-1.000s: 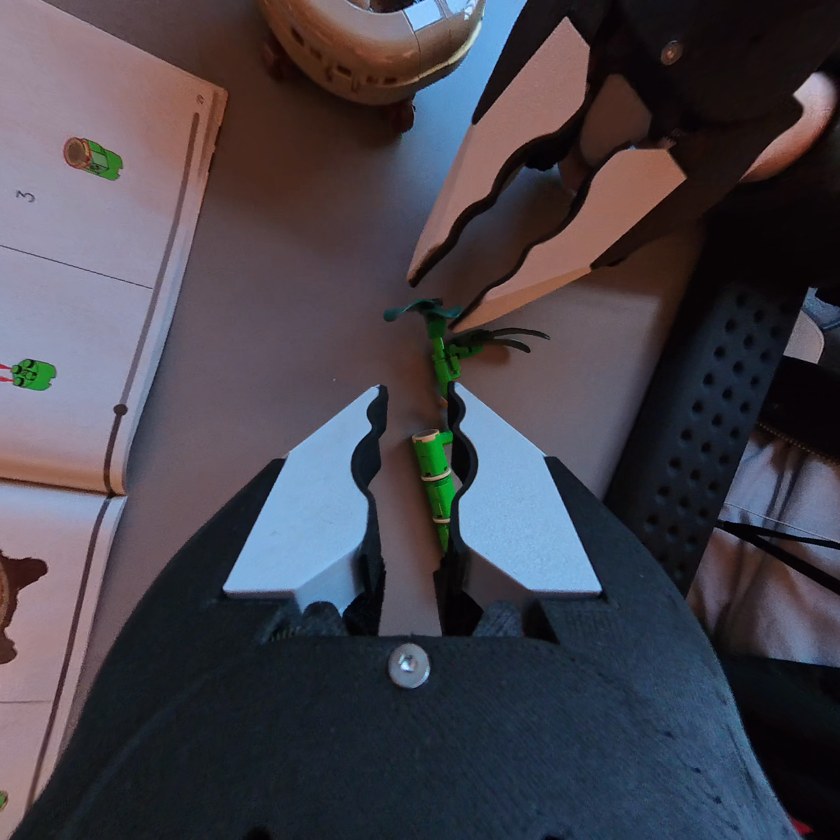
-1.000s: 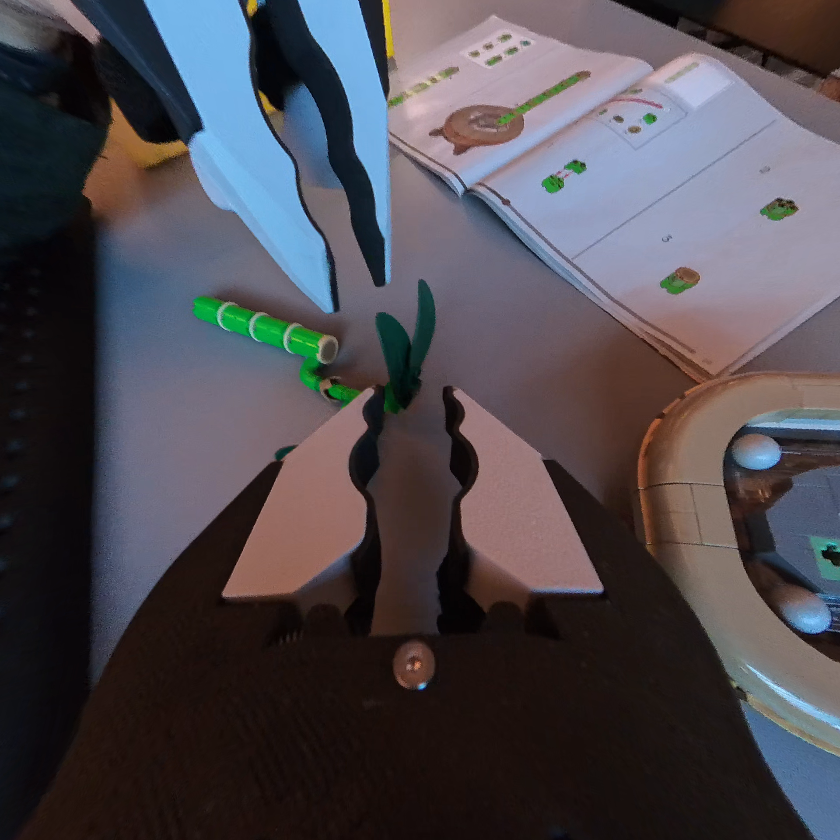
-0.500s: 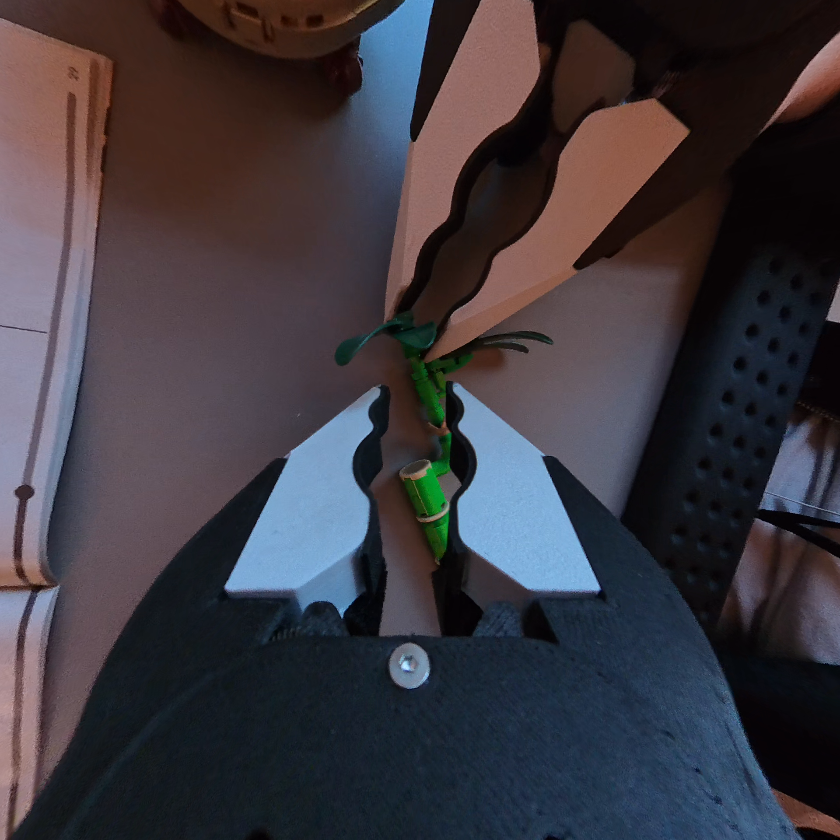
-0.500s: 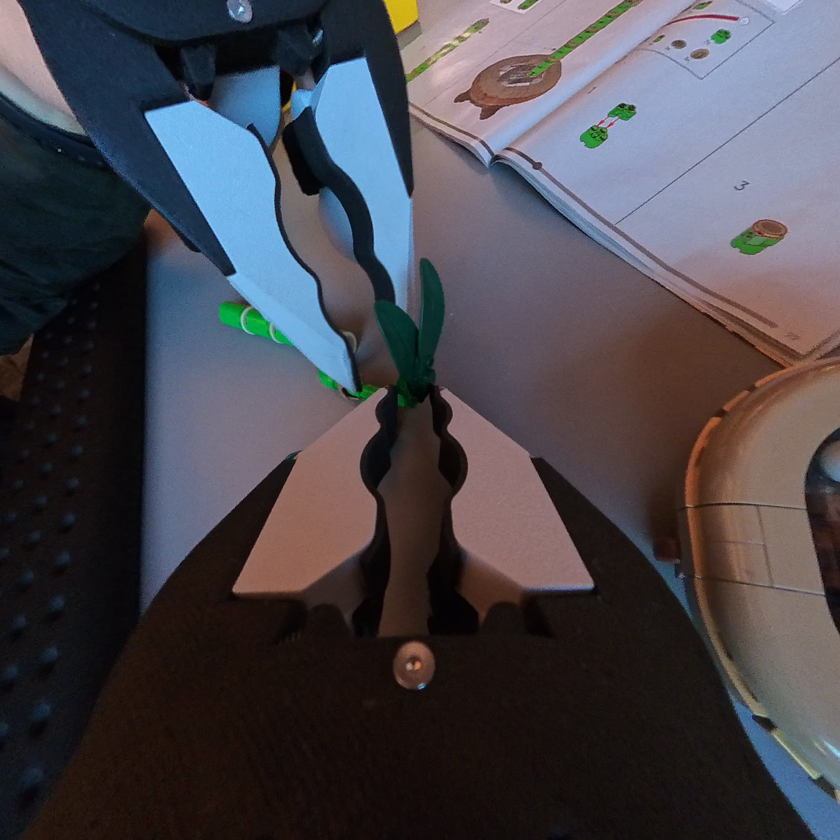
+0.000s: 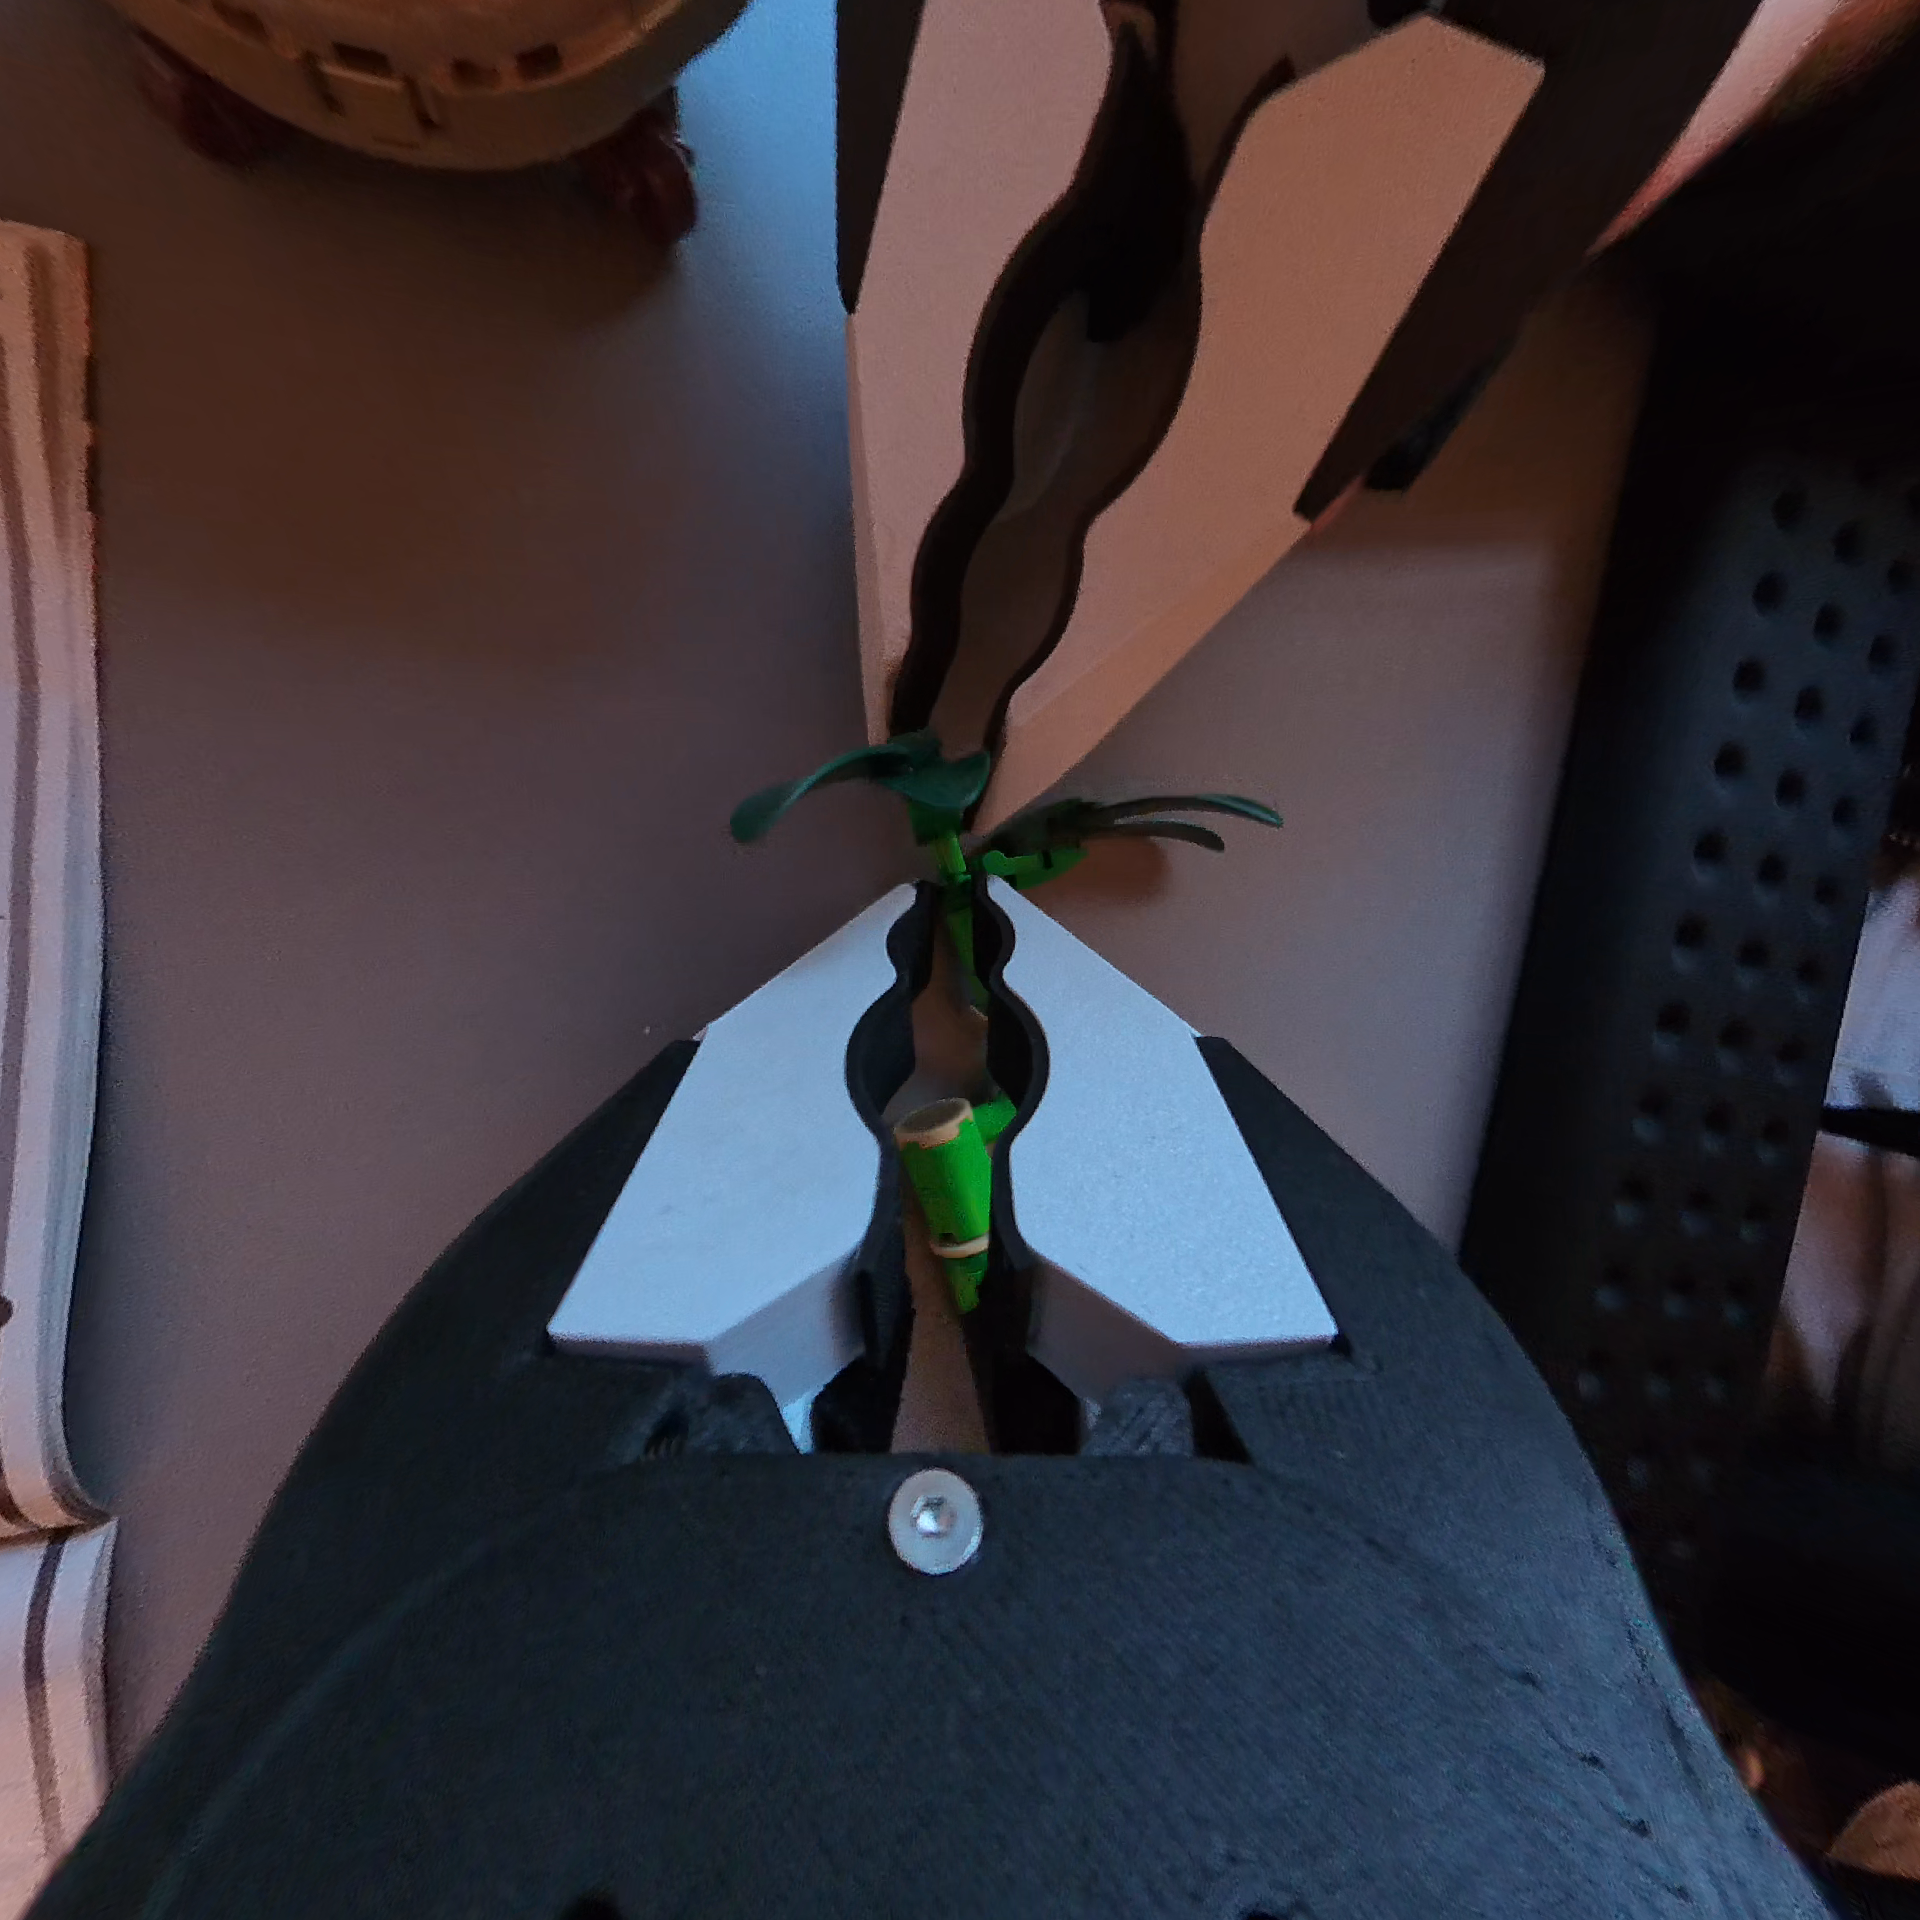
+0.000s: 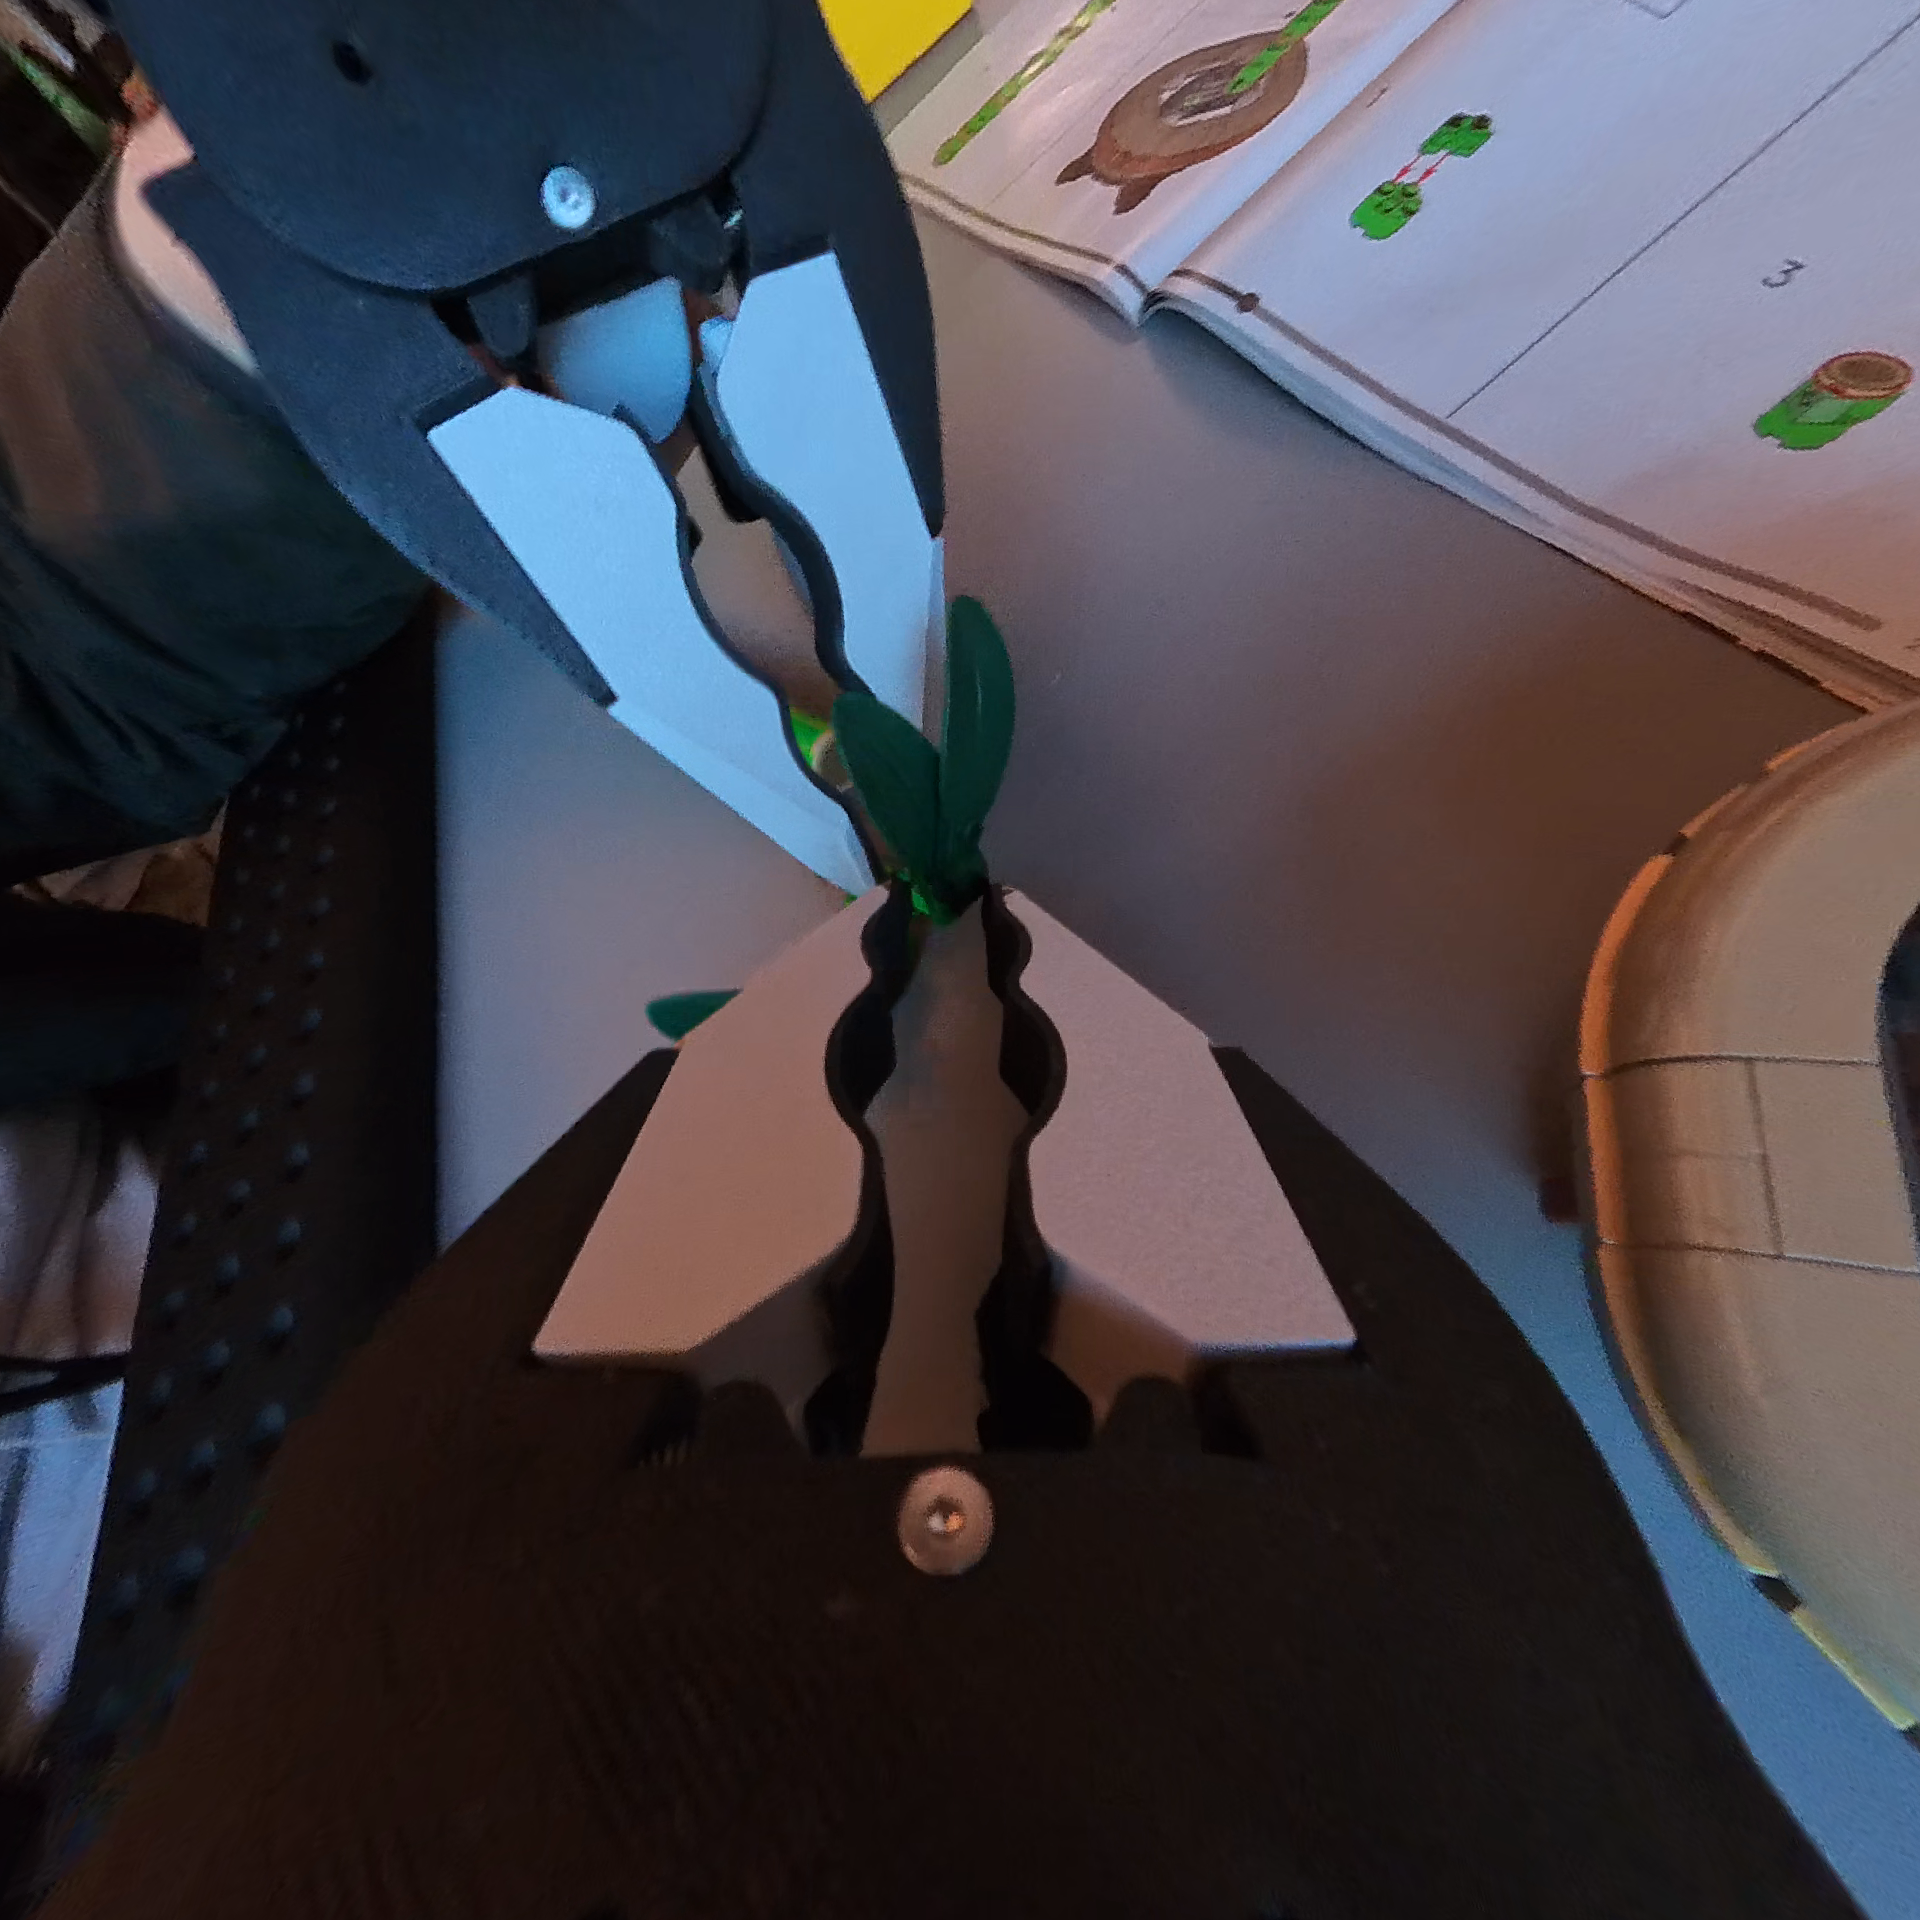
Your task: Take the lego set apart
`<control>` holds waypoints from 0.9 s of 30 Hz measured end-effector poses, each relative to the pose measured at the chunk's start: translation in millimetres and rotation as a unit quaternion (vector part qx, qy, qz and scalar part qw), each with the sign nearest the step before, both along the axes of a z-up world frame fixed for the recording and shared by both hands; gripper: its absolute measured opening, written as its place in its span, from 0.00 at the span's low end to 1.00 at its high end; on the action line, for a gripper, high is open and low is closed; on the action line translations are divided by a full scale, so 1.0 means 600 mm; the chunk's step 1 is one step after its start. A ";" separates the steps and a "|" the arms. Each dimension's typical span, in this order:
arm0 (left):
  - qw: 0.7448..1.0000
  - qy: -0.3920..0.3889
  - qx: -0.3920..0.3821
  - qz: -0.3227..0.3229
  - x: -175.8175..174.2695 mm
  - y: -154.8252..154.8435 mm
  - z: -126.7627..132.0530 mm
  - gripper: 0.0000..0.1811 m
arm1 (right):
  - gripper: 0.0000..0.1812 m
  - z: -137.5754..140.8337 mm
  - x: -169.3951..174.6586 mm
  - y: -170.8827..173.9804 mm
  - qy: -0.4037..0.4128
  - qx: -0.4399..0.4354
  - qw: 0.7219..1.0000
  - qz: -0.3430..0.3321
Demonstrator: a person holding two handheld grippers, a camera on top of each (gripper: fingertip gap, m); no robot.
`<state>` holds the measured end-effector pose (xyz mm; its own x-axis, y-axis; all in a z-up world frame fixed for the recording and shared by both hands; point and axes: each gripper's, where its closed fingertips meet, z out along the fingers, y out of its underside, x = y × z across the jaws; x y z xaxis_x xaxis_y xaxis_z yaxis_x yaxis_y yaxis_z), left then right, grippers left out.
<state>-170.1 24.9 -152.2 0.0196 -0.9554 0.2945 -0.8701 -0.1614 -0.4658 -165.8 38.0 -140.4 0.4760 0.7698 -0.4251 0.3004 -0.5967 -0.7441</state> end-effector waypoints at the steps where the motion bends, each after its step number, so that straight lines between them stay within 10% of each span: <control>1: 1.000 0.001 0.003 -0.009 -0.003 -0.002 -0.001 0.03 | 0.07 0.001 0.002 -0.004 -0.008 0.017 1.000 0.015; 9: 0.997 -0.003 0.003 -0.076 -0.021 -0.019 -0.004 0.02 | 0.09 0.035 -0.015 -0.043 -0.136 0.357 0.911 0.157; 15: 0.993 0.005 -0.089 -0.072 -0.021 -0.040 -0.004 0.02 | 0.09 0.005 -0.034 -0.042 -0.295 0.515 0.777 0.211; 27: 0.991 -0.010 -0.122 -0.055 -0.024 -0.028 -0.001 0.01 | 0.06 -0.019 -0.034 -0.036 -0.377 0.523 0.730 0.229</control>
